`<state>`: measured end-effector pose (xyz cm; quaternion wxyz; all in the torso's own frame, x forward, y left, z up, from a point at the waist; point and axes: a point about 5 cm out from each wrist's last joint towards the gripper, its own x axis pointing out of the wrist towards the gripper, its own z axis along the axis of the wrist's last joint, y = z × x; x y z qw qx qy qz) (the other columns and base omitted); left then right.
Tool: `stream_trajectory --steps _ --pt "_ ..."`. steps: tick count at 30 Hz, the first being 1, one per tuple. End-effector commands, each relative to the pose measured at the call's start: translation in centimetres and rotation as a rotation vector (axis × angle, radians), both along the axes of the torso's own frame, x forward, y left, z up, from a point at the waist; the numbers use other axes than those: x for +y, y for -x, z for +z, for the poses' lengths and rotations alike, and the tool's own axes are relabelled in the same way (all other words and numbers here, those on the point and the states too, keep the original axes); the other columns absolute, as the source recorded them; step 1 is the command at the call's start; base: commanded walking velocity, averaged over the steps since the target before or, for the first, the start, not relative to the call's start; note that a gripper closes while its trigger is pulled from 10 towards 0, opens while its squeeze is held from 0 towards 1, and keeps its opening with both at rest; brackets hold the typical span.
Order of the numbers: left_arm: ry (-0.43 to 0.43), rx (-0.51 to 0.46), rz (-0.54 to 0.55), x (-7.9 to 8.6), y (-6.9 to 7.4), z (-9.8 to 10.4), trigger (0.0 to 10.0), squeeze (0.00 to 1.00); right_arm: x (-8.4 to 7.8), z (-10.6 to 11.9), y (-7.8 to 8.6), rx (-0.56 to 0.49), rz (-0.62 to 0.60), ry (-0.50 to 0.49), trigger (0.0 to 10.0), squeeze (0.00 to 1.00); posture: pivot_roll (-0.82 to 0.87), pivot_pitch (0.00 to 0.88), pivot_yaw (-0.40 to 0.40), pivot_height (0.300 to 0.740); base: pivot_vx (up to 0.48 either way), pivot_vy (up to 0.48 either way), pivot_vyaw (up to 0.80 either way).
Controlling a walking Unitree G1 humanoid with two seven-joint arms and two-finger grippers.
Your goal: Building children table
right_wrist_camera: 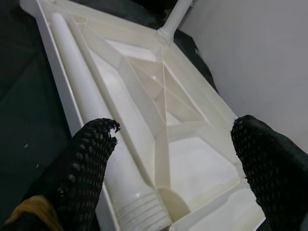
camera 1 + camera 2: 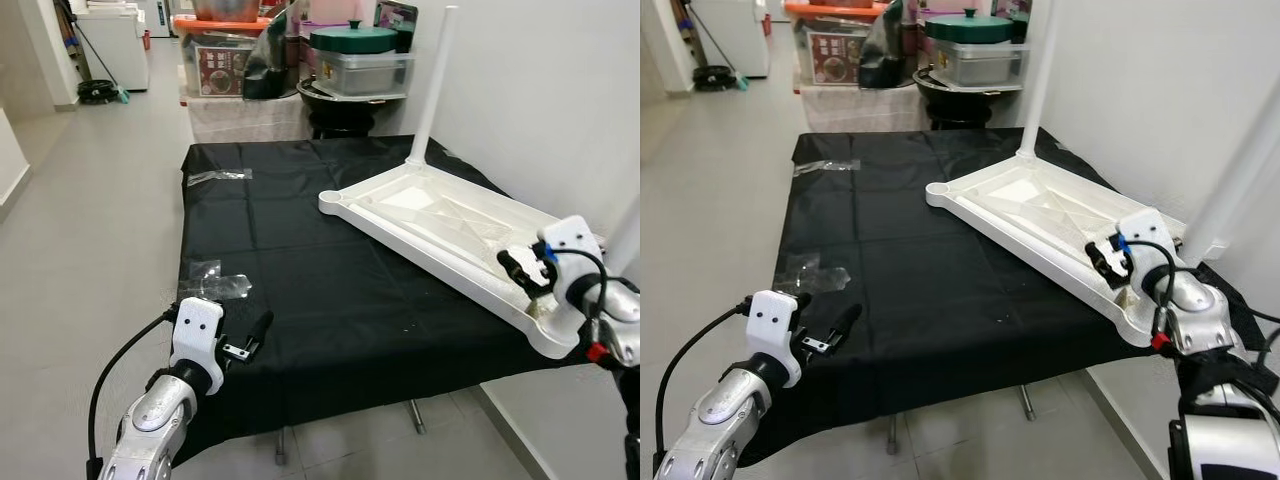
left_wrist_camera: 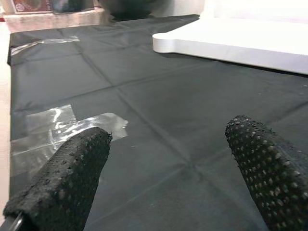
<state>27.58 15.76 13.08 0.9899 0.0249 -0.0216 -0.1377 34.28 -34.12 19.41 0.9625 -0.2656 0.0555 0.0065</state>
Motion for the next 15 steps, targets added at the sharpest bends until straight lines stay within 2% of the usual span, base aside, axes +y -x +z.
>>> stream_trajectory --steps 1,6,8,15 --pt "-0.011 0.024 -0.004 0.0 0.0 -0.4 10.0 0.00 -1.9 -0.5 1.1 0.033 -0.070 0.011 10.0 0.00 0.05 0.000 -0.030 0.740 0.000 0.000 0.00" --pt "-0.011 0.023 -0.006 0.0 -0.1 -0.3 10.0 0.00 -2.8 -0.6 1.7 0.038 -0.106 0.016 10.0 0.00 0.05 0.000 -0.027 0.740 0.000 0.000 0.00" --pt "-0.014 0.024 -0.009 0.1 -0.2 -0.3 10.0 0.00 -3.7 -0.4 2.3 0.036 -0.138 0.035 10.0 0.00 0.05 0.000 -0.022 0.740 0.000 0.000 0.00" --pt "-0.015 0.027 -0.013 -0.1 -0.3 -0.3 10.0 0.00 -4.4 0.1 2.6 0.020 -0.167 0.067 10.0 0.00 0.05 0.000 -0.021 0.740 0.000 0.000 0.00"
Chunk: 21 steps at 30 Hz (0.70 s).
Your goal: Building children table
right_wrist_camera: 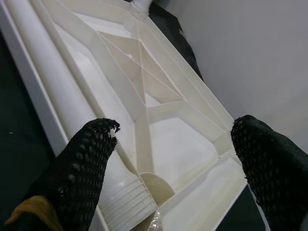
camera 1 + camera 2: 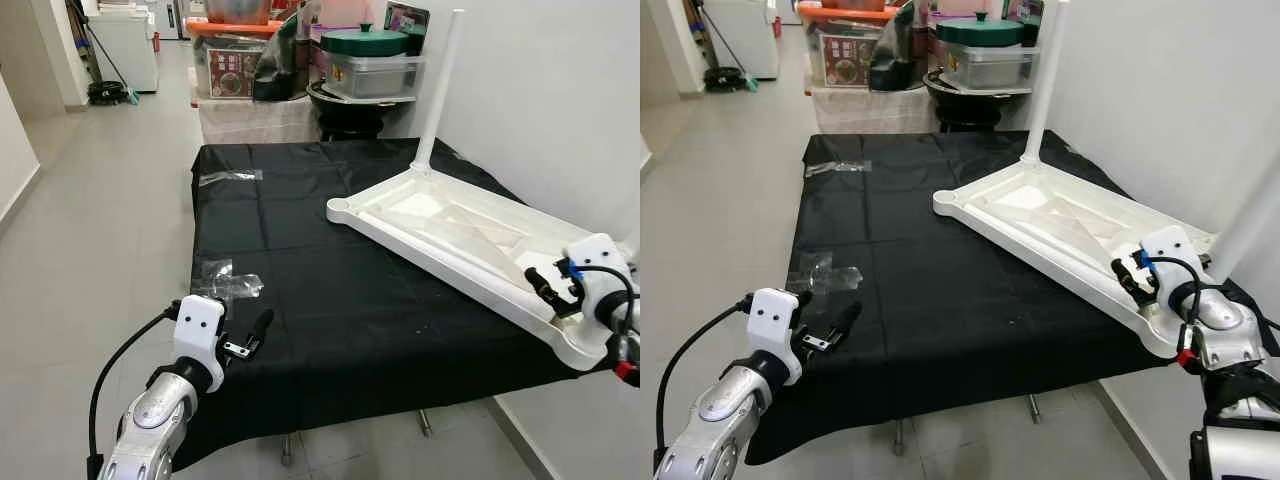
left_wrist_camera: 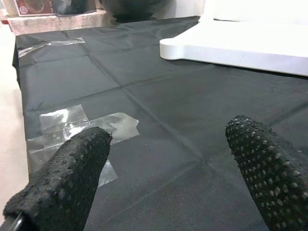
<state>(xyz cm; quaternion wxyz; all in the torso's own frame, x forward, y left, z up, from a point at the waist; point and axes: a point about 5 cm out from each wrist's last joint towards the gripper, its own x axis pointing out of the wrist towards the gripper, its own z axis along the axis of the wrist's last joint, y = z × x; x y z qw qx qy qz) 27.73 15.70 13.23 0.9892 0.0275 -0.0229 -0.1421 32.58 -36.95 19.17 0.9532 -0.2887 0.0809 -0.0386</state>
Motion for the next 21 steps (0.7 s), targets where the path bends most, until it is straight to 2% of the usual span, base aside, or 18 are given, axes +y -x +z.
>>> stream_trajectory --steps 1,6,10,15,19,21 --pt "-0.011 0.030 -0.004 0.0 -0.1 -0.5 10.0 0.00 -1.8 0.3 1.0 0.002 -0.078 0.031 10.0 0.00 0.05 0.000 -0.022 0.740 0.000 0.000 0.00" --pt "-0.010 0.032 -0.002 0.0 -0.1 -0.5 10.0 0.00 -2.4 0.4 1.4 0.001 -0.119 0.041 10.0 0.00 0.04 0.000 -0.021 0.740 0.000 0.000 0.00" --pt "-0.009 0.036 -0.005 -0.1 -0.1 -0.6 10.0 0.00 -1.9 0.6 1.1 -0.020 -0.076 0.049 10.0 0.00 0.04 0.000 -0.021 0.740 0.000 0.000 0.00" --pt "-0.008 0.035 -0.007 -0.2 -0.1 -0.6 10.0 0.00 -1.8 0.8 1.0 -0.037 -0.084 0.057 10.0 0.00 0.04 0.000 -0.025 0.740 0.000 0.000 0.00" --pt "-0.008 0.037 -0.006 -0.1 -0.2 -0.6 10.0 0.00 0.0 2.3 -0.2 -0.129 0.023 0.016 10.0 0.00 0.04 0.000 -0.023 0.740 0.000 0.000 0.00" --pt "-0.008 0.037 -0.007 -0.1 -0.1 -0.7 10.0 0.00 1.9 3.7 -1.2 -0.203 0.125 -0.003 10.0 0.00 0.04 0.000 -0.022 0.740 0.000 0.000 0.00"
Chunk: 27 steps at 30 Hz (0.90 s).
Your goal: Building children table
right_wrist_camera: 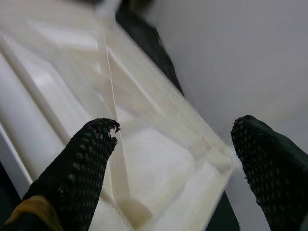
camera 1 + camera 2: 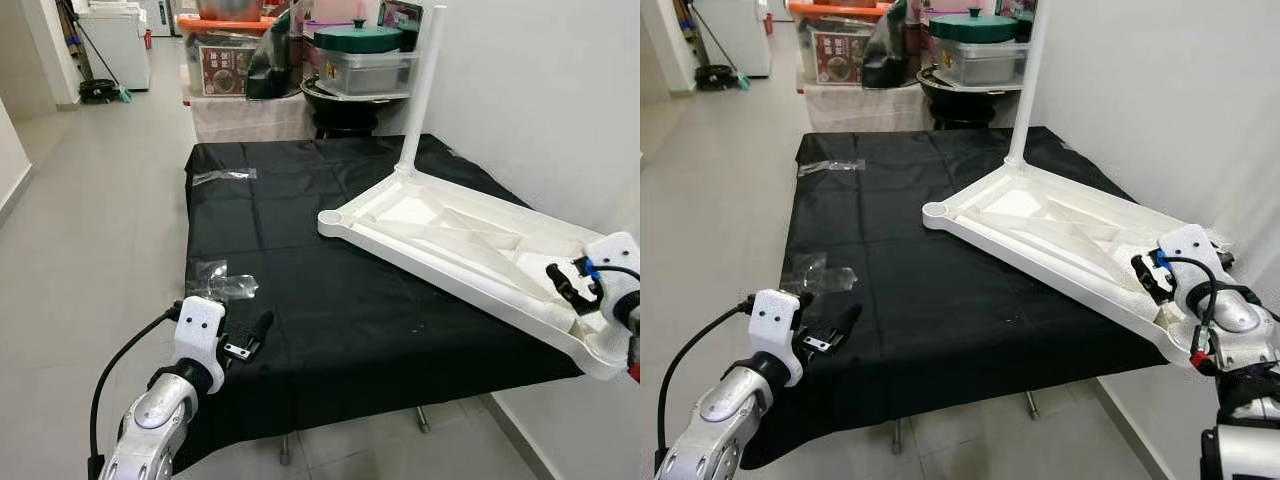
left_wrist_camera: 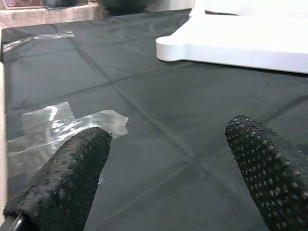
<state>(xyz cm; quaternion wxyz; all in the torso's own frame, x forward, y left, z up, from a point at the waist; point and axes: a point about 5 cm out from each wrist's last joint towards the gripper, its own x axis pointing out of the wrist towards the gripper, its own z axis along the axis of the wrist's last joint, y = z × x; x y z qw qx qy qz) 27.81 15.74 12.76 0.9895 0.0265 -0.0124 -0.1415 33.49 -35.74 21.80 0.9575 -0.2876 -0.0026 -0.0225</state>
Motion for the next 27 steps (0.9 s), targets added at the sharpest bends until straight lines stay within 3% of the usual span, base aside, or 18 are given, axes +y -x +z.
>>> stream_trajectory --steps 1,2,3,6,9,11,12,14,16,19,23,24,26,27 --pt "-0.007 0.016 -0.010 -0.2 -0.1 -0.2 10.0 0.00 1.6 1.8 -0.8 -0.087 0.096 -0.009 10.0 0.00 0.04 0.000 -0.022 0.740 0.000 0.000 0.00" --pt "-0.007 0.016 -0.010 -0.2 -0.1 -0.2 10.0 0.00 1.6 1.8 -0.8 -0.087 0.096 -0.009 10.0 0.00 0.04 0.000 -0.022 0.740 0.000 0.000 0.00" --pt "-0.005 0.014 -0.013 -0.4 -0.1 -0.2 10.0 0.00 4.2 3.5 -1.5 -0.161 0.228 -0.039 10.0 0.00 0.04 0.000 -0.022 0.740 0.000 0.000 0.00" --pt "-0.005 0.014 -0.014 -0.4 -0.1 -0.2 10.0 0.00 5.5 4.2 -1.7 -0.184 0.291 -0.055 10.0 0.00 0.04 0.000 -0.022 0.740 0.000 0.000 0.00" --pt "-0.004 0.011 -0.014 -0.4 -0.1 -0.1 10.0 0.00 9.2 4.8 -1.6 -0.207 0.464 -0.114 10.0 0.00 0.04 0.000 -0.024 0.740 0.000 0.000 0.00" --pt "-0.004 0.011 -0.014 -0.4 -0.1 -0.1 10.0 0.00 9.2 4.8 -1.6 -0.207 0.464 -0.114 10.0 0.00 0.04 0.000 -0.024 0.740 0.000 0.000 0.00" --pt "-0.003 0.010 -0.013 -0.5 -0.2 -0.1 10.0 0.00 10.7 4.5 -1.3 -0.199 0.521 -0.157 10.0 0.00 0.04 0.000 -0.029 0.740 0.000 0.000 0.00" --pt "0.003 0.000 0.000 -0.4 -0.2 0.0 10.0 0.00 14.0 2.3 -0.2 -0.136 0.630 -0.213 10.0 0.00 0.03 0.000 -0.029 0.740 0.000 0.000 0.00" --pt "0.003 0.000 0.000 -0.4 -0.2 0.0 10.0 0.00 14.0 2.3 -0.2 -0.136 0.630 -0.213 10.0 0.00 0.03 0.000 -0.029 0.740 0.000 0.000 0.00" --pt "0.015 -0.020 0.022 -0.4 -0.4 0.3 10.0 0.00 16.2 -1.2 0.9 -0.057 0.608 -0.281 10.0 0.00 0.04 0.000 -0.033 0.740 0.000 0.000 0.00" --pt "0.020 -0.024 0.034 -0.2 -0.4 0.4 10.0 0.00 16.7 -2.3 1.1 -0.025 0.565 -0.322 10.0 0.00 0.03 0.000 -0.033 0.740 0.000 0.000 0.00" --pt "0.019 -0.032 0.060 0.1 -0.6 0.6 10.0 0.00 18.0 -4.2 1.9 0.023 0.533 -0.329 10.0 0.00 0.03 0.000 -0.033 0.740 0.000 0.000 0.00" --pt "0.019 -0.032 0.060 0.1 -0.6 0.6 10.0 0.00 18.0 -4.2 1.9 0.023 0.533 -0.329 10.0 0.00 0.03 0.000 -0.033 0.740 0.000 0.000 0.00" --pt "0.017 -0.041 0.066 0.1 -0.7 0.9 10.0 0.00 19.2 -5.6 2.7 0.069 0.542 -0.350 10.0 0.00 0.04 0.000 -0.028 0.740 0.000 0.000 0.00"
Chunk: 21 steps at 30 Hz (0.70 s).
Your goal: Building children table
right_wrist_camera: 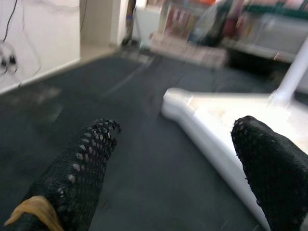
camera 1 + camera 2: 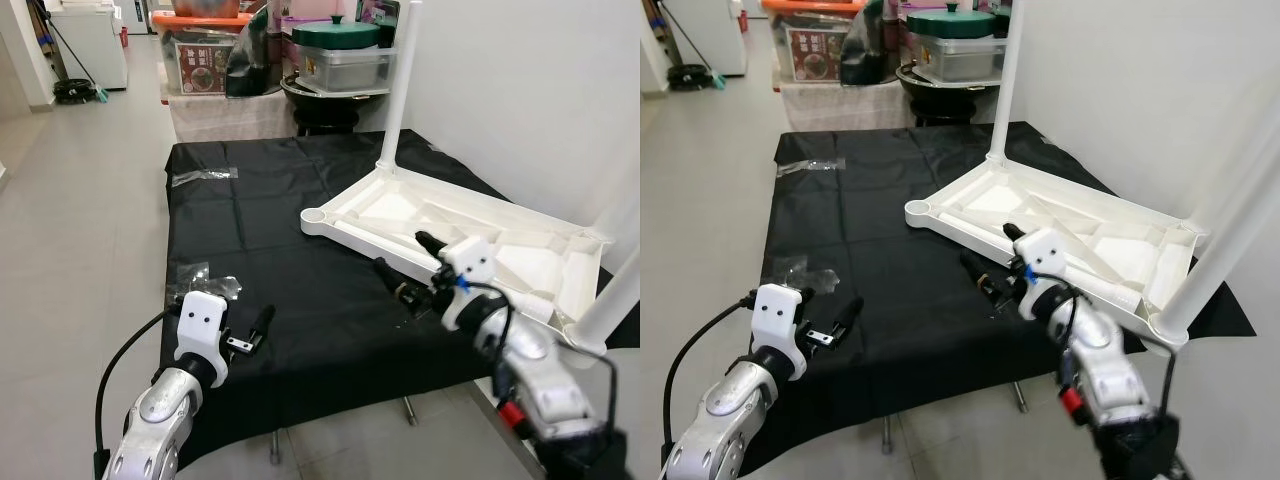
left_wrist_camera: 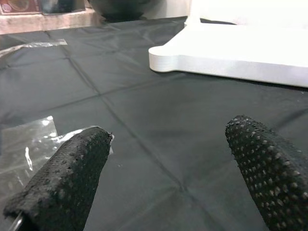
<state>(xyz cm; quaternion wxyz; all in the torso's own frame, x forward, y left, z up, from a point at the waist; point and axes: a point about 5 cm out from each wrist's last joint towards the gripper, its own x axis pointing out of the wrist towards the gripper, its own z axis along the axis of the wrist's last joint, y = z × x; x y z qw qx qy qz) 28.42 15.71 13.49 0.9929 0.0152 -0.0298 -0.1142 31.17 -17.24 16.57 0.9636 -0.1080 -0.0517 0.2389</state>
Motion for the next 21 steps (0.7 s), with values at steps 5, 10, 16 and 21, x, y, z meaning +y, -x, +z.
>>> stream_trajectory --steps 5,10,16,21 --pt "-0.020 -0.019 -0.002 -0.2 0.0 0.3 10.0 0.00 1.6 -1.2 1.3 0.076 0.024 -0.001 10.0 0.00 0.03 0.000 -0.025 0.740 0.000 0.000 0.00" --pt "-0.032 -0.021 -0.017 -0.8 0.1 0.2 10.0 0.00 1.1 -1.9 1.4 0.123 -0.019 0.040 10.0 0.00 0.04 0.000 -0.026 0.740 0.000 0.000 0.00" --pt "-0.043 -0.009 -0.004 -0.8 0.2 -0.1 10.0 0.00 -2.8 -6.0 1.5 0.436 -0.263 0.167 10.0 0.00 0.04 0.000 -0.032 0.740 0.000 0.000 0.00" --pt "-0.046 -0.011 0.001 -0.6 0.1 -0.1 10.0 0.00 -3.8 -5.4 1.5 0.417 -0.322 0.085 10.0 0.00 0.03 0.000 -0.026 0.740 0.000 0.000 0.00"
